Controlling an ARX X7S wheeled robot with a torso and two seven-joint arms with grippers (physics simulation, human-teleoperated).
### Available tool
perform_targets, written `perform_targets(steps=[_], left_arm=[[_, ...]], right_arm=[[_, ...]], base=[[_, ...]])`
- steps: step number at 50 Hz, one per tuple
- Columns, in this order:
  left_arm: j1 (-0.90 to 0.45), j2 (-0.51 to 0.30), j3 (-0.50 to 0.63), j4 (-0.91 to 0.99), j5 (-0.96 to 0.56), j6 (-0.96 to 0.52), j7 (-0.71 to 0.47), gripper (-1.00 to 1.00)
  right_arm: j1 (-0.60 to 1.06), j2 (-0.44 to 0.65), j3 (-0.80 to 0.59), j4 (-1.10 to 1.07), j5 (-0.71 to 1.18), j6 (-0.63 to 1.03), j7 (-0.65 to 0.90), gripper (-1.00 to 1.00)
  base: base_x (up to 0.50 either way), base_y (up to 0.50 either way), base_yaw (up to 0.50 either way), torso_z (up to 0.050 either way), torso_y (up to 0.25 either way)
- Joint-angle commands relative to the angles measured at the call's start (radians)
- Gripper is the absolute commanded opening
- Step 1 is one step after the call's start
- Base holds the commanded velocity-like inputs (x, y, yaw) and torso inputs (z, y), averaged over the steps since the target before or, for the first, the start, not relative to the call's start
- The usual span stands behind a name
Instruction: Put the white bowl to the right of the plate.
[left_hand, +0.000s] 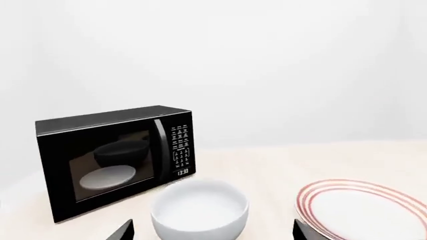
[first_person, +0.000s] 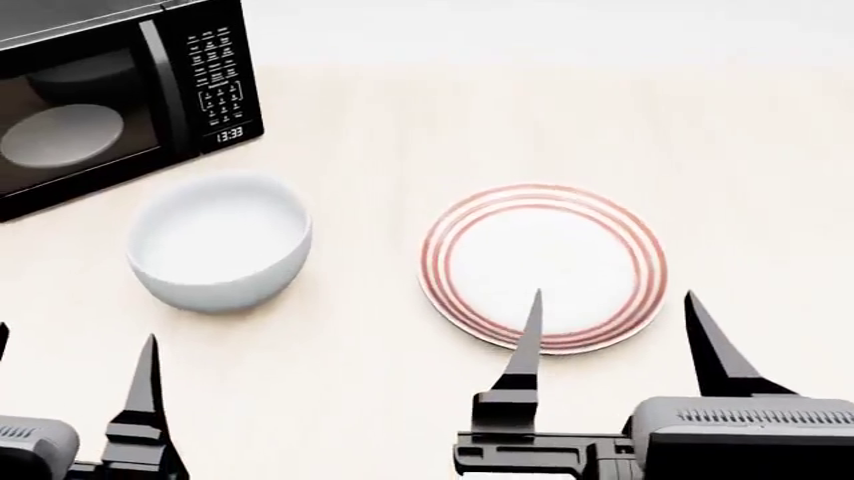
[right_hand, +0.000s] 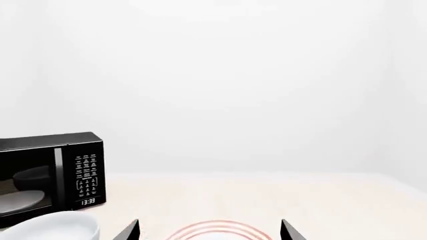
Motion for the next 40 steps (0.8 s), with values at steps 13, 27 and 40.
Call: perform_targets(steps=[13, 27, 40], left_arm=[[0.0, -0.018, 0.004, 0.014, -0.021, -0.003, -0.026, 1.0], [0.0, -0.026, 0.004, 0.014, -0.035, 0.0, -0.038, 1.0], [-0.003, -0.034, 0.013, 0.016, -0.043, -0.003, -0.05, 1.0]], right_arm=[[-0.004, 0.01, 0.012, -0.013, 0.063, -0.009, 0.007, 1.0], [-0.009, 0.023, -0.006, -0.012, 0.067, -0.025, 0.02, 1.0], [-0.006, 0.032, -0.007, -0.008, 0.083, -0.024, 0.033, 1.0]], base=[[0.48, 0.13, 0.0, 0.0, 0.0], [0.5, 0.0, 0.0, 0.0, 0.0], [0.5, 0.0, 0.0, 0.0, 0.001]])
